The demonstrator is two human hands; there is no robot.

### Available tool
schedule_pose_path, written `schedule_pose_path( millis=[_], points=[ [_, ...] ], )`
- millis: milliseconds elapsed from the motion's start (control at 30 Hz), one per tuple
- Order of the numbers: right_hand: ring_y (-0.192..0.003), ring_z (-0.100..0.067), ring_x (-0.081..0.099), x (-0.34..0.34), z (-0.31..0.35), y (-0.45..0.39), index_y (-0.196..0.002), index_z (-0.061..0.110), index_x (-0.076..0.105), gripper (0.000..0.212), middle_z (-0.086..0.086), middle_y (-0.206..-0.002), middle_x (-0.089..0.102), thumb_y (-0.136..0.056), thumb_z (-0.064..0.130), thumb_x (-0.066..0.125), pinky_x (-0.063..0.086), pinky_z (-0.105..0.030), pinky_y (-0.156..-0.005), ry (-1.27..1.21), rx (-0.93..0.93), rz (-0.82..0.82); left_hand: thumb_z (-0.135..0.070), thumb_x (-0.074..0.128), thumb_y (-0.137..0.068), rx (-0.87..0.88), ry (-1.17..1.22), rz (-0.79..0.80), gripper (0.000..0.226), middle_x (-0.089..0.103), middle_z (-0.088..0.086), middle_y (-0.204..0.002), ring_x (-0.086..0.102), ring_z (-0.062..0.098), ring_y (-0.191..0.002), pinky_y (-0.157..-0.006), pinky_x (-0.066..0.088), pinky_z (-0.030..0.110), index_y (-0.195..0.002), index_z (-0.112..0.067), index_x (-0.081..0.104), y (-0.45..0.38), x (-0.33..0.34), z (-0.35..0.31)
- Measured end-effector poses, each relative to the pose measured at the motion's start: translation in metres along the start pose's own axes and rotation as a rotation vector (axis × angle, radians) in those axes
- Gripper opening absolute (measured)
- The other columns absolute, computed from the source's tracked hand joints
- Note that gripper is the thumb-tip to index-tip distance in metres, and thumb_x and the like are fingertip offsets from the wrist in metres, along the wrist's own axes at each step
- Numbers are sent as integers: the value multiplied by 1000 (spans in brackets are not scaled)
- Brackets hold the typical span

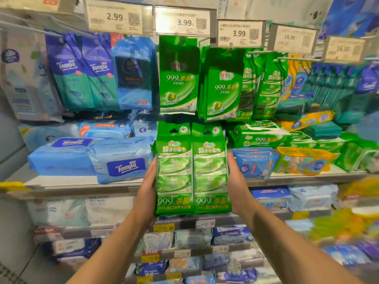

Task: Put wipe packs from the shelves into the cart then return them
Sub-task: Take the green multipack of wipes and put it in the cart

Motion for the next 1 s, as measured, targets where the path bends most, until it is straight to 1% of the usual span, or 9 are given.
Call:
schedule_pose_path(
  millis=[100,200,333,500,667,700,800,867,1000],
  points=[
    [-122,-19,55,-8,-10,21,-118,53,64,70,15,-131,61,-64,94,48,32,-53,-115,12,57,-38,-55,47,-99,-33,-28,19,59,45,11,-153,41,35,-142,-116,25,63,-150,-26,41,9,-4,14],
    [-125,-29,58,-29,-31,36,-128,43,63,84,2,-137,62,-61,92,56,36,-60,-111,-60,117,-89,-53,43,-101,-5,-81,74,54,43,6,-155,39,32,-144,-117,23,62,-150,-30,41,18,-2,28],
    [-119,-35,63,-49,-38,66,-127,25,68,65,-11,-127,68,-89,72,43,42,-61,-106,-180,97,-101,-54,42,-101,-55,-55,118,51,42,0,-156,38,29,-144,-118,23,61,-149,-35,43,29,10,53],
    [-114,-36,66,-102,-33,100,-120,27,72,62,-12,-123,70,-89,72,43,43,-63,-104,-258,60,-157,-51,43,-100,-107,-44,202,51,44,3,-155,42,31,-141,-115,29,61,-148,-35,43,41,61,77],
    [-122,-34,61,-187,-11,141,-131,34,63,64,-7,-133,65,-86,77,44,40,-62,-107,-258,-21,-227,-57,75,-76,-250,40,255,87,46,11,-152,46,36,-138,-113,31,64,-150,-24,43,61,155,107],
    [-126,-32,58,-212,-7,152,-133,38,60,67,-4,-138,62,-82,80,47,38,-62,-109,-238,-35,-271,-55,76,-76,-279,54,269,86,49,12,-150,49,37,-135,-111,36,64,-149,-23,44,67,179,117],
    [-128,-29,57,-292,3,197,-136,41,56,80,-1,-139,60,-71,87,55,37,-59,-110,-204,-91,-376,-45,49,-99,-296,-7,310,41,62,9,-136,67,27,-115,-93,56,51,-134,-27,58,89,252,157],
    [-124,-28,61,-351,5,232,-132,37,61,81,-2,-133,65,-68,87,56,40,-57,-109,-210,-91,-457,-49,37,-102,-362,-2,385,47,65,9,-133,69,28,-111,-86,60,45,-134,-23,59,110,305,192],
    [-118,-30,64,-459,8,311,-127,32,66,77,-6,-130,67,-71,84,57,45,-55,-106,-286,-61,-620,-50,34,-102,-493,-1,504,55,65,14,-133,65,35,-117,-89,57,51,-139,-16,56,157,417,266]
  ],
)
Point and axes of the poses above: each hand's wrist, its own y-axis away from the middle knuckle, its own x-axis out of the palm, z = x × y, the point moved 6 cm from there along -y, towards the middle knuckle
